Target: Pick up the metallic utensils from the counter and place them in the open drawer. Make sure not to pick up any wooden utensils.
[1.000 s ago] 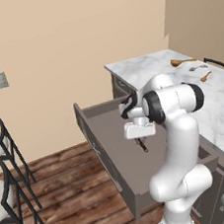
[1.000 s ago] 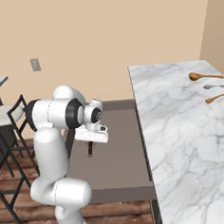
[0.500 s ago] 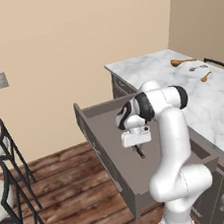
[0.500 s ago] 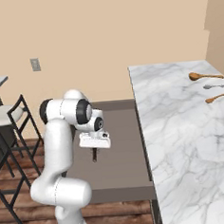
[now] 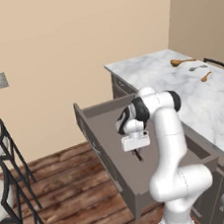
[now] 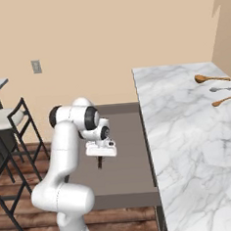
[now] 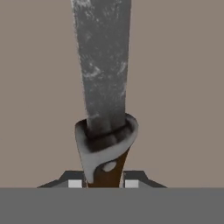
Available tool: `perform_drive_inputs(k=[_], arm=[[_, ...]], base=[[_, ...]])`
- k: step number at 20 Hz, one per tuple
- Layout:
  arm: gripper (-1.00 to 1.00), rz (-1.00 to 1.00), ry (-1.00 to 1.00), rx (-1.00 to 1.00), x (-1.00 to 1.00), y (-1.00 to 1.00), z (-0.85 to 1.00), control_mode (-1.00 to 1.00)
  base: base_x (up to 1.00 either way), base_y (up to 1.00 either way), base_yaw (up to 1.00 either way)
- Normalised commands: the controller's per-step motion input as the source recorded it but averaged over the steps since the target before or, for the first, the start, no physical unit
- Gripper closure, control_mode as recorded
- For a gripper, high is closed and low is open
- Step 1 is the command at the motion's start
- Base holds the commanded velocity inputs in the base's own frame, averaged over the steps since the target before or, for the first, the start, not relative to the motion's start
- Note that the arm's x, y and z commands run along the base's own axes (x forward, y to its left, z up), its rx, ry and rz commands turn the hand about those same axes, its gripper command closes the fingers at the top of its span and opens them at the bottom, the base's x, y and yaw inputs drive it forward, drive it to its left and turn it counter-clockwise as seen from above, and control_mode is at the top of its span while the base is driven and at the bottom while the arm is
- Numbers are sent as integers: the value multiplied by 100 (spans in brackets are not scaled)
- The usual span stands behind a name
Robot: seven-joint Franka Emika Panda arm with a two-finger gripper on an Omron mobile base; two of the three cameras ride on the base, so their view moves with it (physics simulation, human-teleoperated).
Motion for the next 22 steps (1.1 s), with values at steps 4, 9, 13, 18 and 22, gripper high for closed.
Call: perform_drive_inputs(k=[4,9,13,18,22], arm=[[-100,0,0,0,3,0,-52,-100],[-100,0,-4,0,-13,0,-12,-100],[-100,0,0,0,-22,0,11,-100],[-100,0,-4,1,-41,0,37,-100],[-100,0,-6,1,-47,-1,51,-100]], base=[[0,0,0],[0,0,0],[0,0,0],[0,0,0],[0,0,0]])
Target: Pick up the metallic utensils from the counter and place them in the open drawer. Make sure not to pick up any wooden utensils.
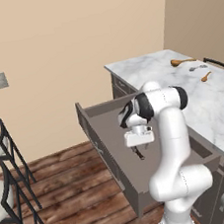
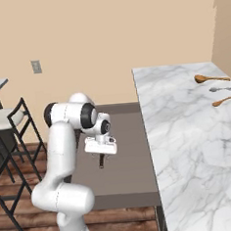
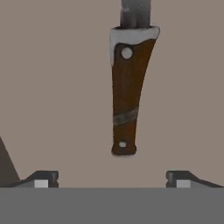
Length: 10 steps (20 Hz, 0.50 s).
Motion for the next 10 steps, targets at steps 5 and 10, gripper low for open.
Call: perform_drive_inputs(k=[5,10], arm=[[-100,0,-5,0,-58,0,64,-100],[-100,0,-12,1,-72,0,84,-100]], base=[[0,0,0],[0,0,0]])
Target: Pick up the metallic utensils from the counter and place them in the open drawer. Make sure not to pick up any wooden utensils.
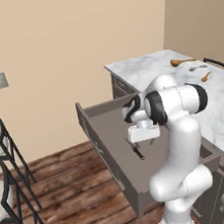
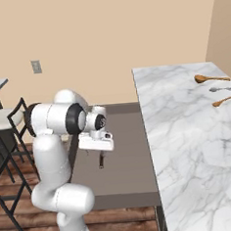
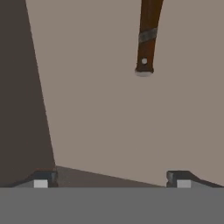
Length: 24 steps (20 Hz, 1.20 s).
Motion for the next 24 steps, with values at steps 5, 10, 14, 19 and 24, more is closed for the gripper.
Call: perform_drive_inputs(k=[5,10,14,19,24], arm=[[-100,0,-13,0,-86,0,100,-100],[-100,0,-8,1,-74,0,97,-100],[-100,0,-15,1,-82,0,88,-100],[-100,-2,-41,4,-75,3,84,-100],[-100,-10,-51,13,-67,0,78,-100]], base=[[0,0,0],[0,0,0],[0,0,0],[0,0,0],[0,0,0]])
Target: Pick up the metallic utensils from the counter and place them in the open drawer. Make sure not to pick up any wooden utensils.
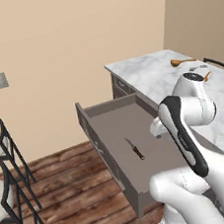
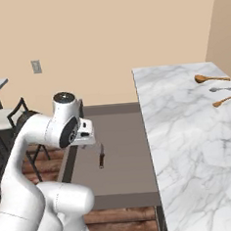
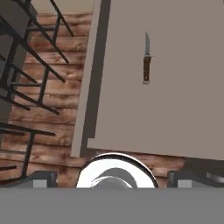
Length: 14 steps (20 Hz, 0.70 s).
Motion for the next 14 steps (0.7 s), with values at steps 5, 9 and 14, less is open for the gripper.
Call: perform_drive_inputs(k=[5,9,14], arm=[[-100,-15,-30,9,-50,0,62,-100],[-100,-12,-4,0,-43,8,56,-100],[-100,-7,-4,0,-61,0,60,-100]], base=[[0,0,0],[0,0,0],[0,0,0]])
